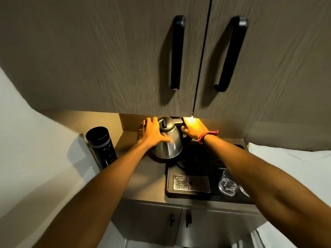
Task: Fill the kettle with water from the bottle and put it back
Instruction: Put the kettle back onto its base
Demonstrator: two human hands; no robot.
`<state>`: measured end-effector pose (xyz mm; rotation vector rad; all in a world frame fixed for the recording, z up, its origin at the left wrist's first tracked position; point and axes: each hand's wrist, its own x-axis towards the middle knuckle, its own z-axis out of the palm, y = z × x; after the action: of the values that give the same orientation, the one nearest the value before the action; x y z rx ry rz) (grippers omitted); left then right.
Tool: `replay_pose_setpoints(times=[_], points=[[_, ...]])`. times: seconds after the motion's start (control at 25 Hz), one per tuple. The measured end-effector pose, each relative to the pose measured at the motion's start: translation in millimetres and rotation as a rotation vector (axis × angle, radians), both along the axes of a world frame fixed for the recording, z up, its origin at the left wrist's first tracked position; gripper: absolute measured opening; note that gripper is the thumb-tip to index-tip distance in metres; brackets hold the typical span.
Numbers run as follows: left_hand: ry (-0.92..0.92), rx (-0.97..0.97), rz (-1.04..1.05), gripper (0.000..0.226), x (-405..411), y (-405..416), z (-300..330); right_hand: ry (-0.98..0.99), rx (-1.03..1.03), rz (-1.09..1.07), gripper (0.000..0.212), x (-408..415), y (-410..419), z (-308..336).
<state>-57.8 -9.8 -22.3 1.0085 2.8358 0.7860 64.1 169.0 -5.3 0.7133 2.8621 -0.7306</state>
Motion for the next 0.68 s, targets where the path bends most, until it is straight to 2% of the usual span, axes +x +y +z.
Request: replay_pose_setpoints(times=[0.08,0.12,0.16,0.24,0.32,0.52,0.68], points=[[0.059,-0.033,-0.051,0.107,13,18,4,0.085,0.178,-0.003,0.035,-16,78,-57],[0.085,-0.043,-0.081,0.108,19,27,6,0.055,0.208,-0.049,0.04,-15,115,-81],[0.099,-0.05,-0.113,0.108,26,35,5,0.018,0.128,-0.101,0.039,-5,131,-94],[0.105,-0.063,-0.174,0.106,36,50,1,0.112,0.052,-0.2,0.032,20,110,-68],[0.11,-0.079,-0.208,0.105,46,61,-7,0.17,0.156,-0.195,0.029,48,48,-5],[0.18,-0.063,-0.264,0.101,57,75,-21,0.205,0.074,-0.202,0.027,69,57,-22],[0.215,-0.084,-0.3,0.11,52,78,-27,0.304,0.071,-0.311,0.048,79,51,-29]])
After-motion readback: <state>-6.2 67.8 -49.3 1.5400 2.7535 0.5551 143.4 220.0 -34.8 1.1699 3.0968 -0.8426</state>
